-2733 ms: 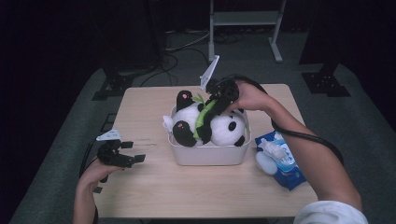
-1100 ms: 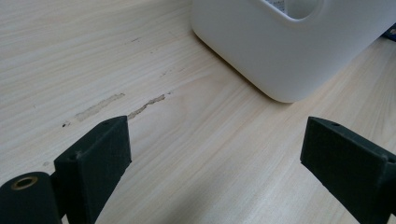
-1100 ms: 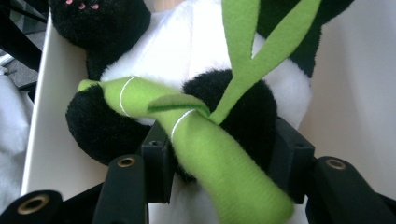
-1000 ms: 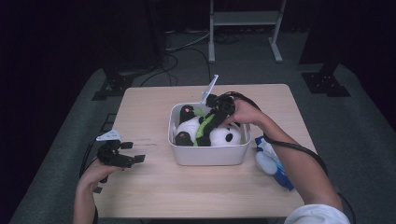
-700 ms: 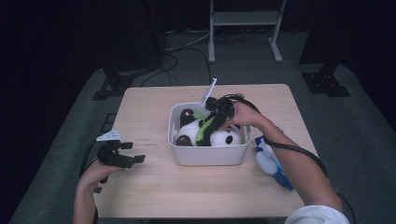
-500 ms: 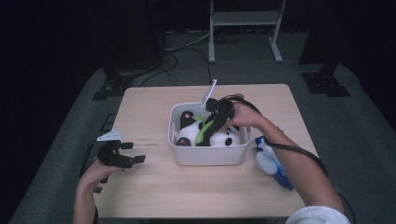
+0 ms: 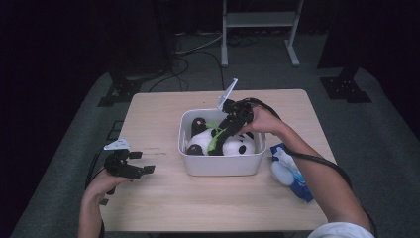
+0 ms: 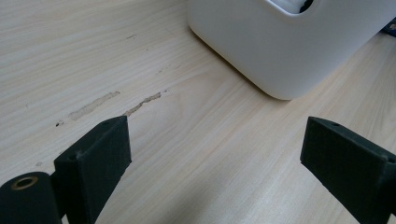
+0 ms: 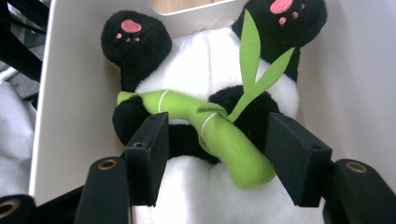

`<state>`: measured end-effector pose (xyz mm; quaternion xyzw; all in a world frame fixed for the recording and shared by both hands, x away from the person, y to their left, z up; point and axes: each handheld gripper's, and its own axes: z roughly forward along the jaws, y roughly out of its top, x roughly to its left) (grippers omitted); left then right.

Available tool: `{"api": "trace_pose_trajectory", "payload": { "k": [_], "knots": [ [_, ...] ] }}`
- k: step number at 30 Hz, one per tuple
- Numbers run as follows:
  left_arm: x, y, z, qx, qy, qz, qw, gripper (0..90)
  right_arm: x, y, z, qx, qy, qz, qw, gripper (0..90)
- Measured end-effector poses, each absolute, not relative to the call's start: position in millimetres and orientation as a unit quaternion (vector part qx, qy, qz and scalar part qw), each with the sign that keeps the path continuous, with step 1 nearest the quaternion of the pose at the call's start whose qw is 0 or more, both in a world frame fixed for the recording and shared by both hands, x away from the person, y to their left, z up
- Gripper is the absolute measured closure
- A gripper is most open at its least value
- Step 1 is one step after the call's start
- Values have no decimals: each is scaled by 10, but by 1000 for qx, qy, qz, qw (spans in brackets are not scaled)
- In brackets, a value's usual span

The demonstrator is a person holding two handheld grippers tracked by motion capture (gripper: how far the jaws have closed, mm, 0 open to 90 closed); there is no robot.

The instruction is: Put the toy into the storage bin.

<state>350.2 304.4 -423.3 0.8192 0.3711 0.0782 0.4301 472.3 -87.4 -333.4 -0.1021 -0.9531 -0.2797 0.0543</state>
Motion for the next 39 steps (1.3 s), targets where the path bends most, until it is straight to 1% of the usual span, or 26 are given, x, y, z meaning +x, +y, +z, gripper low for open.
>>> {"api": "trace_pose_trajectory", "payload": {
  "k": [22, 39],
  "knots": [
    [3481, 3029, -4228, 820, 370, 78, 429, 74, 4581, -1210, -3108, -128, -936, -326, 41, 358],
    [3476, 2991, -4227, 824, 364, 77, 428, 74, 4510, -1367, -3050, -138, -931, -336, 34, 355]
  ]
}}
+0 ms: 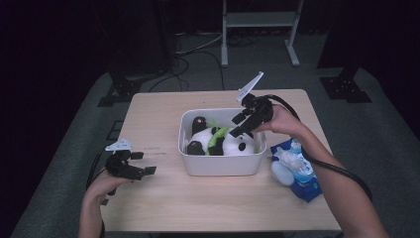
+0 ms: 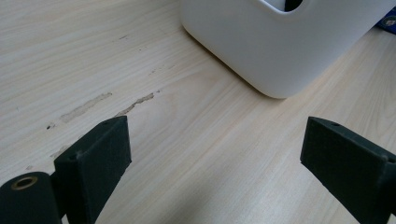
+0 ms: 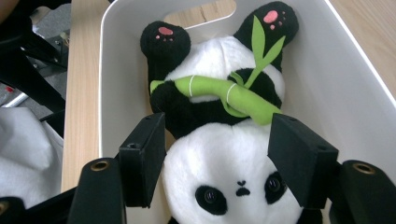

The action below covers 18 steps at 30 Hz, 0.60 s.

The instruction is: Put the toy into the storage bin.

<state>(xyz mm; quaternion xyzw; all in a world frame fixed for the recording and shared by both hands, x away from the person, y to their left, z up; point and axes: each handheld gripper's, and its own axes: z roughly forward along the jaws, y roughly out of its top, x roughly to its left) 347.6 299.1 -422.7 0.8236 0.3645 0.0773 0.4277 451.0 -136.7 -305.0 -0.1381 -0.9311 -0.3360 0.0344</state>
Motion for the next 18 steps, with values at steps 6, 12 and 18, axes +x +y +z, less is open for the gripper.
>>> {"api": "trace_pose_trajectory", "payload": {
  "k": [6, 12, 18],
  "knots": [
    [3476, 2982, -4230, 824, 364, 77, 427, 74, 4486, -1443, -3009, -144, -928, -341, 31, 355],
    [3480, 2979, -4237, 825, 365, 75, 425, 74, 4449, -1525, -2974, -150, -927, -343, 25, 352],
    [3485, 2957, -4250, 826, 363, 73, 424, 74, 4413, -1629, -2952, -158, -925, -346, 20, 350]
  ]
}}
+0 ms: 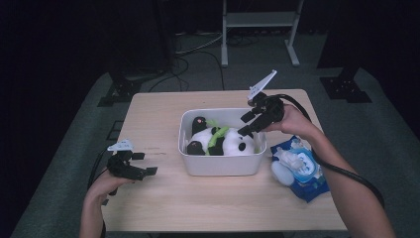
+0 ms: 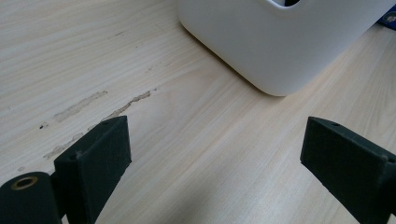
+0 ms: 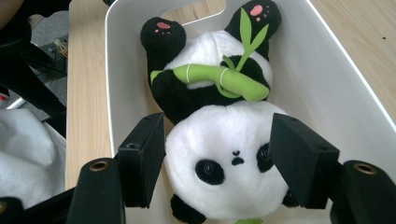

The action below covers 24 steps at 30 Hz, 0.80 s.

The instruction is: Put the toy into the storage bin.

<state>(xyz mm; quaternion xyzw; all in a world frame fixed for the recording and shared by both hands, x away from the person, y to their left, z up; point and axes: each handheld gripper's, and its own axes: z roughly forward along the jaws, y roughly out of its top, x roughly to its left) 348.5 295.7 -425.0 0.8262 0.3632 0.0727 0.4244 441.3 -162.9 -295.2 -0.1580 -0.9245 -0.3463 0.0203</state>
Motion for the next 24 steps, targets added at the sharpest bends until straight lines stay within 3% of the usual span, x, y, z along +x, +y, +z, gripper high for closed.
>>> {"api": "trace_pose_trajectory", "payload": {
  "k": [24],
  "knots": [
    [3490, 2923, -4264, 828, 360, 71, 423, 74, 4257, -1933, -2898, -179, -913, -367, 10, 330]
  ]
}}
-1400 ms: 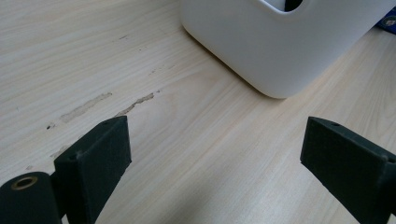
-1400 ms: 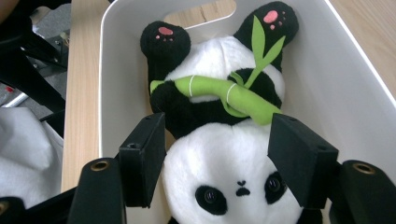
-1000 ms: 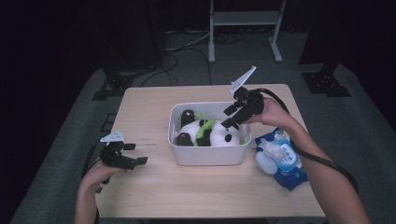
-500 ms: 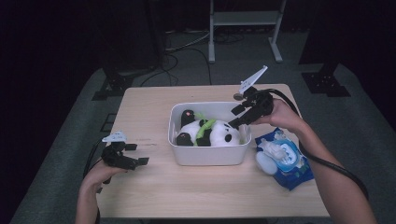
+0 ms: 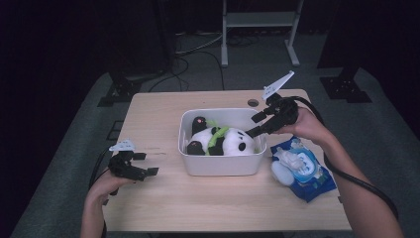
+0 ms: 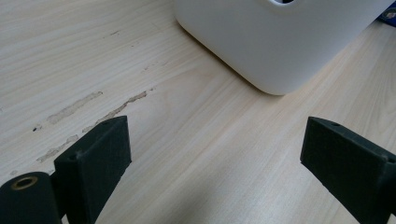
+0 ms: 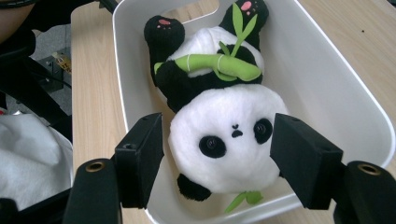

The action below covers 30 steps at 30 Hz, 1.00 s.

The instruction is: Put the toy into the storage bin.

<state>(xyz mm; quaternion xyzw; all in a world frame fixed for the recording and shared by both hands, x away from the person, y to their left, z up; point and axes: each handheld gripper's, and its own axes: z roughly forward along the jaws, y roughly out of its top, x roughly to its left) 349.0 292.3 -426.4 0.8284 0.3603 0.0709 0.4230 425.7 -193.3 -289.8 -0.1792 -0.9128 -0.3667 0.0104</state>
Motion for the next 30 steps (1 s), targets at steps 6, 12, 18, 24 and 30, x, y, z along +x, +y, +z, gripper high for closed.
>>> {"api": "trace_pose_trajectory", "payload": {
  "k": [6, 12, 18, 24, 30],
  "knots": [
    [3494, 2910, -4269, 830, 359, 69, 421, 74, 4219, -2022, -2912, -190, -910, -368, 7, 311],
    [3496, 2895, -4269, 831, 356, 69, 421, 74, 4163, -2137, -2928, -201, -906, -372, 2, 307],
    [3498, 2880, -4268, 833, 355, 69, 419, 74, 4109, -2249, -2951, -212, -902, -376, -2, 296],
    [3504, 2872, -4277, 834, 355, 68, 416, 74, 4051, -2389, -2985, -226, -897, -379, -8, 290],
    [3507, 2857, -4289, 834, 356, 64, 416, 74, 3999, -2510, -3043, -238, -890, -388, -10, 290]
  ]
}}
